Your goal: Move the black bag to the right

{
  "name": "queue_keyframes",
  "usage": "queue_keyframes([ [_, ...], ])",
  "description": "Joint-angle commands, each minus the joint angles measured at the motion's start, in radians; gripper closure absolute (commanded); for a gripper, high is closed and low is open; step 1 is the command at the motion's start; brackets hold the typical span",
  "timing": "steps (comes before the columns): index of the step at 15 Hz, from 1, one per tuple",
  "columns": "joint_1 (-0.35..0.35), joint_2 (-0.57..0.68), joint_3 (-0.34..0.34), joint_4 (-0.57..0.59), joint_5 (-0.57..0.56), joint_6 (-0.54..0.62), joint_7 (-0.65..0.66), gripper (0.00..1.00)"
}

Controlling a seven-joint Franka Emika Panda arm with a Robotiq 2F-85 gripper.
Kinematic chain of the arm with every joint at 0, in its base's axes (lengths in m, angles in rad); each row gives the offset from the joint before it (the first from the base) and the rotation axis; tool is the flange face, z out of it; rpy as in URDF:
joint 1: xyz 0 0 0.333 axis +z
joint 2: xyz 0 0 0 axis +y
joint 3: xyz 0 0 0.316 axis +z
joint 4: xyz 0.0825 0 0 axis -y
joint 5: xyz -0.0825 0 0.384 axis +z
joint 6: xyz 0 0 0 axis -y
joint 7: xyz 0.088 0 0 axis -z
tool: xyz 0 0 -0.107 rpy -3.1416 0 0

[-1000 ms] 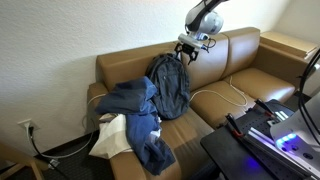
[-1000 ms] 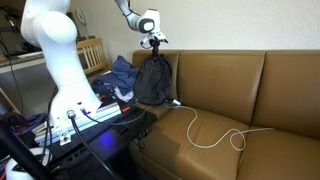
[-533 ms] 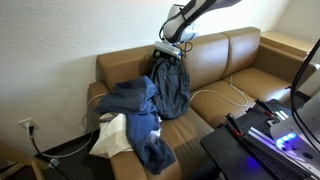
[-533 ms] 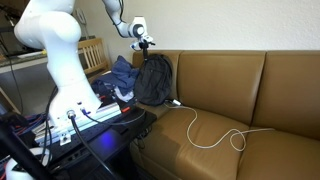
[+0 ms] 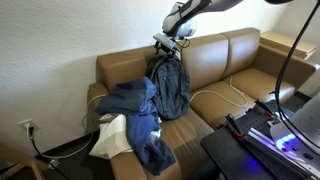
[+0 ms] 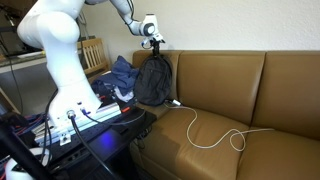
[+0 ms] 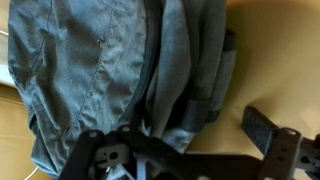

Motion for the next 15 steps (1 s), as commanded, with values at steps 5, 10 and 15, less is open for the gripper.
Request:
queue_keyframes([
  [5, -0.094, 0.124, 0.074, 0.173, 0.076, -0.212, -0.003, 0.31],
  [10, -0.131, 0.104, 0.083, 0.145, 0.11, -0.317, -0.018, 0.66],
  [15, -0.185, 0.145, 0.085, 0.122, 0.132, -0.377, -0.047, 0.99],
])
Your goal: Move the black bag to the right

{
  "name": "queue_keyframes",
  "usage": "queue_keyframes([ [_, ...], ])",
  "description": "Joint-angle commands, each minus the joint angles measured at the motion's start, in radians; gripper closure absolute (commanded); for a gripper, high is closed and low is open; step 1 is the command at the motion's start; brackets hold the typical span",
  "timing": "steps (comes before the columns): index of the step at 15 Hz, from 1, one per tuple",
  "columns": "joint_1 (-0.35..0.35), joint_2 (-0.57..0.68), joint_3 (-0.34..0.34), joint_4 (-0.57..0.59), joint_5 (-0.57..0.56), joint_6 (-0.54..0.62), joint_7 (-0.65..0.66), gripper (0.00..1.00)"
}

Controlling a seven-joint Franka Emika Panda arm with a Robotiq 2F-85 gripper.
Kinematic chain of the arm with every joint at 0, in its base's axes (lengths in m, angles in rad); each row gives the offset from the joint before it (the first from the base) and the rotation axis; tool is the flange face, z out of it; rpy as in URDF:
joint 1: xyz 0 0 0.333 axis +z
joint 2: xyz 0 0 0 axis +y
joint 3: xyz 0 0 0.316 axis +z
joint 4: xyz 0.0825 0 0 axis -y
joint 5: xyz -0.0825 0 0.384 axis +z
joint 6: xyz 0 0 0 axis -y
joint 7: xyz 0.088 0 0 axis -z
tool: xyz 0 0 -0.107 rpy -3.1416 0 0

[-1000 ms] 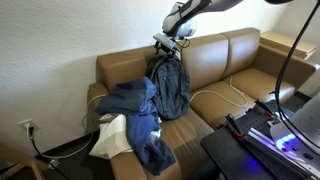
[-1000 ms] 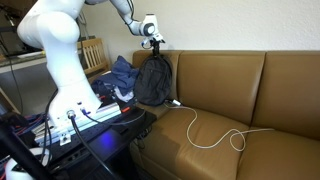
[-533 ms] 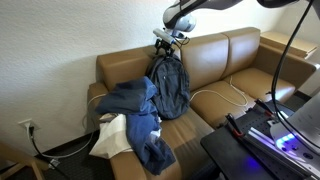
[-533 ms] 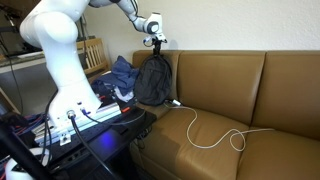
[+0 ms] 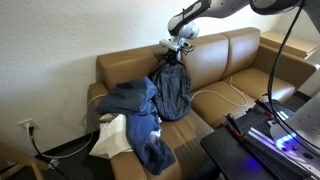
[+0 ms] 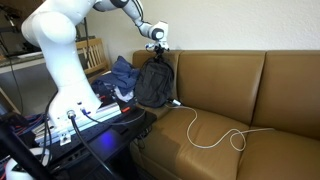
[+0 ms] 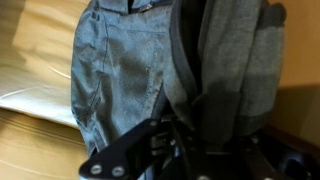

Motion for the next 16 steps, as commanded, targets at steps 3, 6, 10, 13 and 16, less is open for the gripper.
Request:
queue_keyframes([
  [3, -0.075, -0.04, 0.017, -0.065, 0.045, -0.032, -0.082, 0.96],
  [6, -0.089, -0.17, -0.021, -0.179, 0.034, 0.049, -0.109, 0.96],
  [10, -0.081, -0.327, -0.108, -0.303, -0.017, 0.098, -0.083, 0.96],
  [13, -0.115, -0.452, -0.138, -0.398, -0.008, 0.105, -0.099, 0.96],
  [16, -0.179, -0.554, -0.159, -0.445, 0.016, 0.065, -0.125, 0.96],
])
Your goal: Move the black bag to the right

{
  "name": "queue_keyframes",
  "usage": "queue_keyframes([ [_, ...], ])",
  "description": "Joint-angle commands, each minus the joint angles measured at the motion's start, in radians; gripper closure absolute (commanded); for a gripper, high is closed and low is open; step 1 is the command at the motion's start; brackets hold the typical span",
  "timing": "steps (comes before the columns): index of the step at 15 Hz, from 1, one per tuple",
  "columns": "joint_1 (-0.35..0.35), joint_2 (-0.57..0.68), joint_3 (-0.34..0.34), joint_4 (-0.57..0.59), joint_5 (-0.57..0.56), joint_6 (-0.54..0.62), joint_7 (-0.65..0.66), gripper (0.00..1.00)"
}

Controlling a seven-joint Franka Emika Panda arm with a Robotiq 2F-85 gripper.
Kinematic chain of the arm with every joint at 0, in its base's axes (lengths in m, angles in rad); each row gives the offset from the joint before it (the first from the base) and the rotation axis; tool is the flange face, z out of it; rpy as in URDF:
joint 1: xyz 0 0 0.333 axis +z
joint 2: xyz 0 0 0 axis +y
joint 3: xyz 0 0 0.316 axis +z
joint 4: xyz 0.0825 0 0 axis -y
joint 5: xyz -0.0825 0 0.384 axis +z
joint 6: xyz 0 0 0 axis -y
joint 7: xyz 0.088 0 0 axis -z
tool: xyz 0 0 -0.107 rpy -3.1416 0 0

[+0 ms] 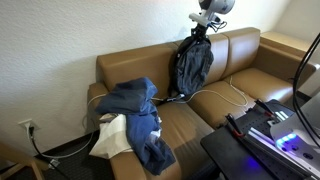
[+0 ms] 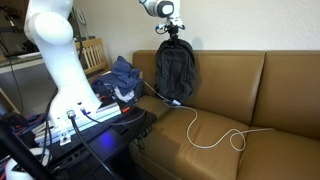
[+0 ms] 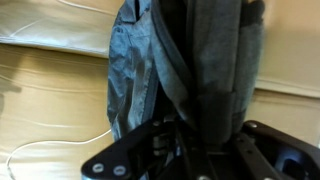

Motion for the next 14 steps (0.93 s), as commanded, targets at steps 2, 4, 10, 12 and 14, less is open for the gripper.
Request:
queue_keyframes([
  [2, -0.105, -0.181, -0.031, -0.092, 0.014, -0.073, -0.063, 0.96],
  [4, -0.157, -0.192, -0.068, -0.047, 0.006, -0.144, -0.076, 0.96],
  [10, -0.344, -0.026, -0.167, 0.275, 0.0, -0.506, -0.164, 0.96],
  [12, -0.39, 0.069, -0.177, 0.376, -0.023, -0.585, -0.216, 0.96],
  [14, -0.403, 0.185, -0.175, 0.471, -0.066, -0.608, -0.232, 0.96],
])
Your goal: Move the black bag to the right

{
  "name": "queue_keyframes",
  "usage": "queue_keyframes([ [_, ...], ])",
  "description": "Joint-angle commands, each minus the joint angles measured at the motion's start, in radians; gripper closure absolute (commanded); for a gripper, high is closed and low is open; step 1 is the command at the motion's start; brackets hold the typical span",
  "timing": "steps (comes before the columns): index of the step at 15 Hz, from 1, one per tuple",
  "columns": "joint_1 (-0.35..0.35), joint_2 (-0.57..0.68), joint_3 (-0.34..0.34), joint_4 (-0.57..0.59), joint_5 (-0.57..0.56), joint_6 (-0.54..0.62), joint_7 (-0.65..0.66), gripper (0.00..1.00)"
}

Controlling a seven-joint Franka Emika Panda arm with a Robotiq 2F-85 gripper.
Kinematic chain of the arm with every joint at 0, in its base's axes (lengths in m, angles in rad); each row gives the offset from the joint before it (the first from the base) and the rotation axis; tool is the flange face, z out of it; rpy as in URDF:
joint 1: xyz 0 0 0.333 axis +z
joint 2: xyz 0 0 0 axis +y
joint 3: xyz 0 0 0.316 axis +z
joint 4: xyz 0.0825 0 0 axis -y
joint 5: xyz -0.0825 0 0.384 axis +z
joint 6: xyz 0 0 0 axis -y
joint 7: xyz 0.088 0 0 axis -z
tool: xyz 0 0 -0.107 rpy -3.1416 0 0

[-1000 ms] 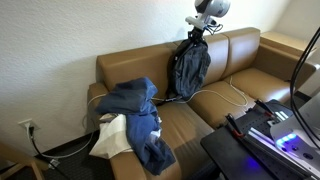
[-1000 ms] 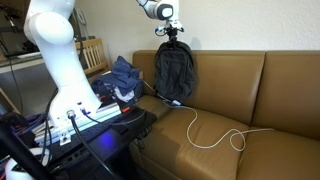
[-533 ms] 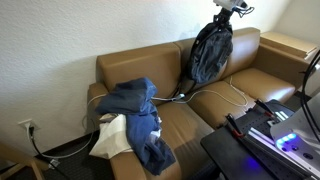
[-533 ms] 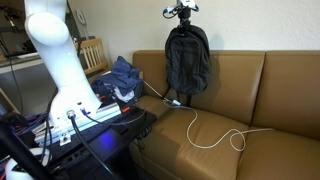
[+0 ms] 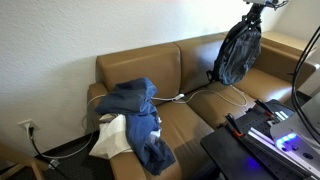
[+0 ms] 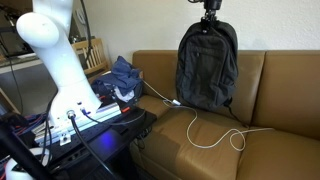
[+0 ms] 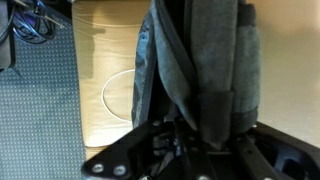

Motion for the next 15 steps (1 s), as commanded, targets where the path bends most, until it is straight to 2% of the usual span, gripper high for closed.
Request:
queue_keyframes([
  [1, -0.022, 0.231, 0.011, 0.232, -0.047, -0.059, -0.03, 0.96],
  [6, 0.045, 0.512, 0.002, 0.389, -0.111, 0.216, 0.091, 0.96],
  [9, 0.046, 0.665, 0.01, 0.556, -0.1, 0.268, 0.157, 0.96],
  [12, 0.059, 0.761, 0.027, 0.636, -0.125, 0.358, 0.23, 0.96],
  [13, 0.055, 0.787, 0.034, 0.666, -0.123, 0.38, 0.248, 0.59],
  [14, 0.051, 0.81, 0.041, 0.691, -0.122, 0.397, 0.262, 0.58],
  [15, 0.052, 0.838, 0.042, 0.715, -0.123, 0.426, 0.288, 0.52],
])
